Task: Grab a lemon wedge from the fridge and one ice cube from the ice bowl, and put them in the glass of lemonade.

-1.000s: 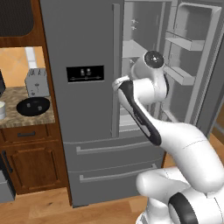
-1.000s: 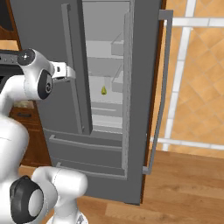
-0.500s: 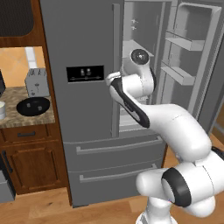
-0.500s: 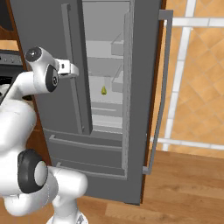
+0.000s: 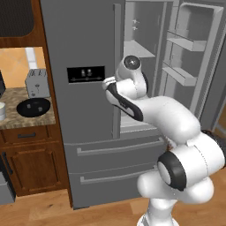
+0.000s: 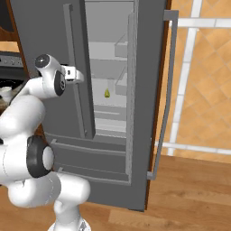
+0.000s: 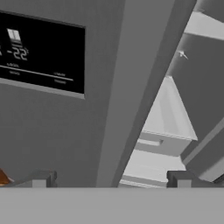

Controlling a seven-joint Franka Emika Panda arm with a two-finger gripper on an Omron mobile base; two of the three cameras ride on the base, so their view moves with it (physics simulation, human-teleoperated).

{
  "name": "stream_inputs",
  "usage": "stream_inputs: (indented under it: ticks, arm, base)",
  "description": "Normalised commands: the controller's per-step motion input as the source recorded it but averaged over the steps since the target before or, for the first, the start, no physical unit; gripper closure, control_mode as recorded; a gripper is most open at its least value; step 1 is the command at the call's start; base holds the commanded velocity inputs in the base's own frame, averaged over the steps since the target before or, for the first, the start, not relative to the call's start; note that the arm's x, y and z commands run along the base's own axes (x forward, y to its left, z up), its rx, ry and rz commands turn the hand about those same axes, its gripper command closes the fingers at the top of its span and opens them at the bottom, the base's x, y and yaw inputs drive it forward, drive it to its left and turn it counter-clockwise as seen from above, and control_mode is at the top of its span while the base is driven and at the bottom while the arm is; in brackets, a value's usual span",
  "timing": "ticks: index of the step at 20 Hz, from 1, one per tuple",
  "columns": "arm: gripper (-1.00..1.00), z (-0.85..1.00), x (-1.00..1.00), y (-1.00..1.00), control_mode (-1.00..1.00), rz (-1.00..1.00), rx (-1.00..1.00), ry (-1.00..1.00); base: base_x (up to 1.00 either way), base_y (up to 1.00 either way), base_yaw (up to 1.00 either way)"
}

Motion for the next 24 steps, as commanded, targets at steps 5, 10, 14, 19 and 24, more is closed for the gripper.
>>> stream_inputs:
  ticks: [5, 10, 14, 19, 24]
  arm:
    - [-1.00, 0.00, 0.45, 0.00, -1.00, 0.00, 0.00, 0.07]
    - [-1.00, -0.11, 0.53, 0.00, -1.00, 0.00, 0.00, 0.04]
    - [-1.00, -0.35, 0.30, 0.00, -1.00, 0.00, 0.00, -0.01]
    - [-1.00, -0.20, 0.17, 0.00, -1.00, 0.00, 0.00, -0.01]
    - [-1.00, -0.07, 0.03, 0.10, -1.00, 0.00, 0.00, -0.02]
  base:
    - [0.00, 0.00, 0.00]
    - [0.00, 0.00, 0.00]
    - [0.00, 0.00, 0.00]
    - [0.00, 0.00, 0.00]
    - [0.00, 0.00, 0.00]
